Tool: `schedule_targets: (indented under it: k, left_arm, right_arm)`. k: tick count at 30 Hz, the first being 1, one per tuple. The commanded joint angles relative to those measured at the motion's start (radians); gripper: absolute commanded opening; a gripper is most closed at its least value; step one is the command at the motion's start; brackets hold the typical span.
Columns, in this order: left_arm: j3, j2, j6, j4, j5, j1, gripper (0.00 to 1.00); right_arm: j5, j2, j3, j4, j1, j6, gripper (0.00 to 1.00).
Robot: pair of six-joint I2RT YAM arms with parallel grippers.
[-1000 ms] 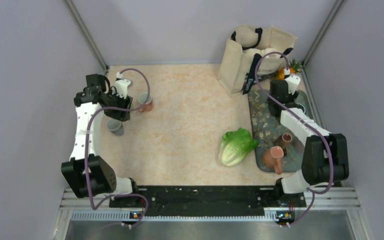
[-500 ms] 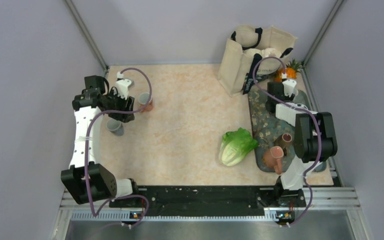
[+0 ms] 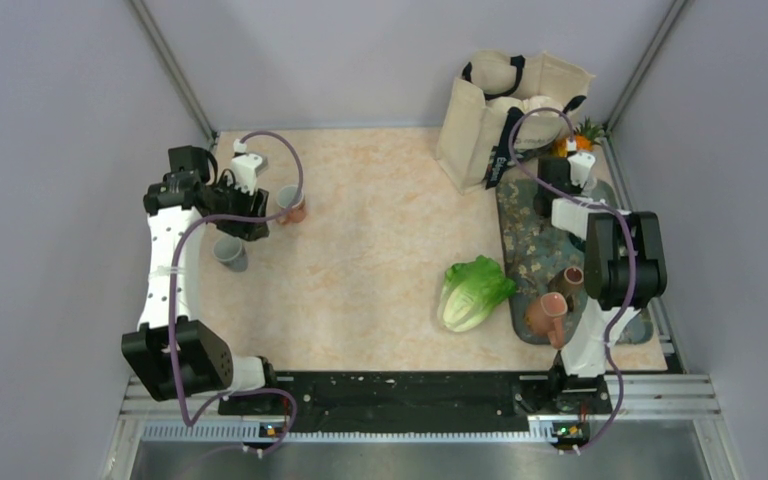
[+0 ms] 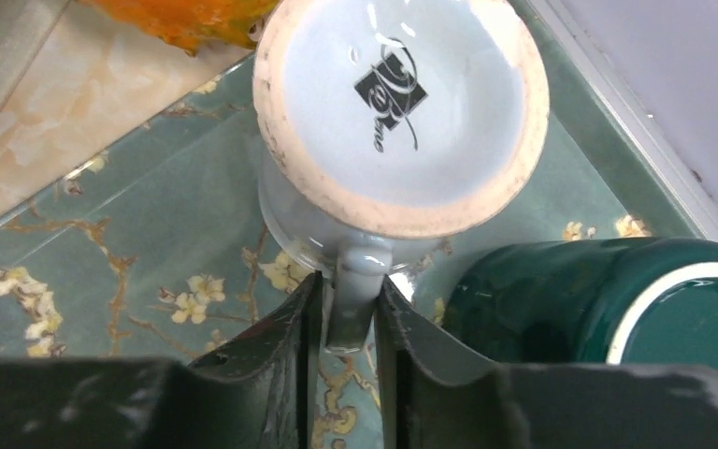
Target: Turn the mug right side up
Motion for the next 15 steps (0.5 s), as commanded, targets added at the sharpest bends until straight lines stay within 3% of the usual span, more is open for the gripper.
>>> schedule_targets:
  k: [1, 3, 8, 15]
  left_arm:
    - [0.045, 0.004, 0.0, -0.003, 0.026, -0.002, 0.56]
    - [0.046, 0.005, -0.005, -0.005, 0.025, -0.002, 0.56]
    - [0.044, 0.003, -0.015, -0.004, 0.027, -0.01, 0.56]
    - [0.063, -0.007, -0.06, -0.003, 0.122, -0.042, 0.6]
  right_arm:
    - [-0.008, 0.013, 0.042, 0.041, -0.013, -0.016, 0.14]
    - [-0.013, 0.003, 0.034, 0.042, -0.013, -0.021, 0.0]
    - [-0.051, -0.1, -0.034, 0.054, -0.013, -0.028, 0.0]
    - [-0.306, -0.402, -0.208, 0.056, -0.012, 0.05, 0.0]
